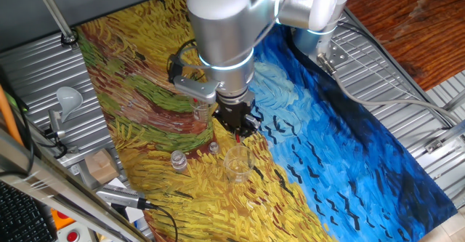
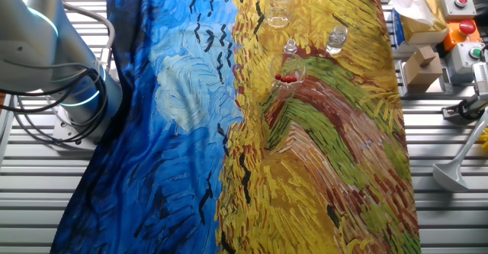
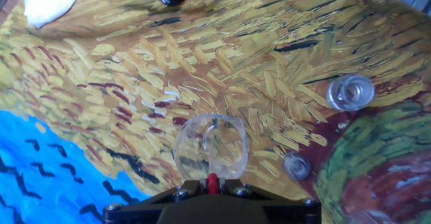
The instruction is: Transfer liquid using a dropper
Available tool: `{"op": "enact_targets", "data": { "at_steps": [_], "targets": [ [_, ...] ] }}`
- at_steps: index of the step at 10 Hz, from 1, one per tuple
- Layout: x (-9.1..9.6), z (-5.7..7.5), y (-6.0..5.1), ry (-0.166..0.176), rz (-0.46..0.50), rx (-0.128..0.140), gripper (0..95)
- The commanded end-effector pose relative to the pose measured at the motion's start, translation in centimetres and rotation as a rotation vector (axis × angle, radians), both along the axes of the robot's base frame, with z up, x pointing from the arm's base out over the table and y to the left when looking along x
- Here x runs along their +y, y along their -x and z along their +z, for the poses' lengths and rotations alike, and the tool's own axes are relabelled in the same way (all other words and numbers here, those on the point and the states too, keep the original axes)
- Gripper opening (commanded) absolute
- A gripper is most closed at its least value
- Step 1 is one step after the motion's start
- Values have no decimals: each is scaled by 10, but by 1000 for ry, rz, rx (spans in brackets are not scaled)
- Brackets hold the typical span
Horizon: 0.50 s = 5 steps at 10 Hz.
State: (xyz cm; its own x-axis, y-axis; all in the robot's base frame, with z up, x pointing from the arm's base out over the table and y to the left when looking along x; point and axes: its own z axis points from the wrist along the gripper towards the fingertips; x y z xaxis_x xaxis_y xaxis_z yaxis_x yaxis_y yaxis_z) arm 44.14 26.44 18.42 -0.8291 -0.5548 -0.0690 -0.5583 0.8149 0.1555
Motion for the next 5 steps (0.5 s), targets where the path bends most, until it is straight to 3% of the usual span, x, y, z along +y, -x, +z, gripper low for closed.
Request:
{"op": "enact_targets", "data": {
  "at_steps": [1,5],
  "targets": [
    [3,-9,-1,0,-1,-8,0],
    [8,-35,2,6,4,-32,0]
  ]
}}
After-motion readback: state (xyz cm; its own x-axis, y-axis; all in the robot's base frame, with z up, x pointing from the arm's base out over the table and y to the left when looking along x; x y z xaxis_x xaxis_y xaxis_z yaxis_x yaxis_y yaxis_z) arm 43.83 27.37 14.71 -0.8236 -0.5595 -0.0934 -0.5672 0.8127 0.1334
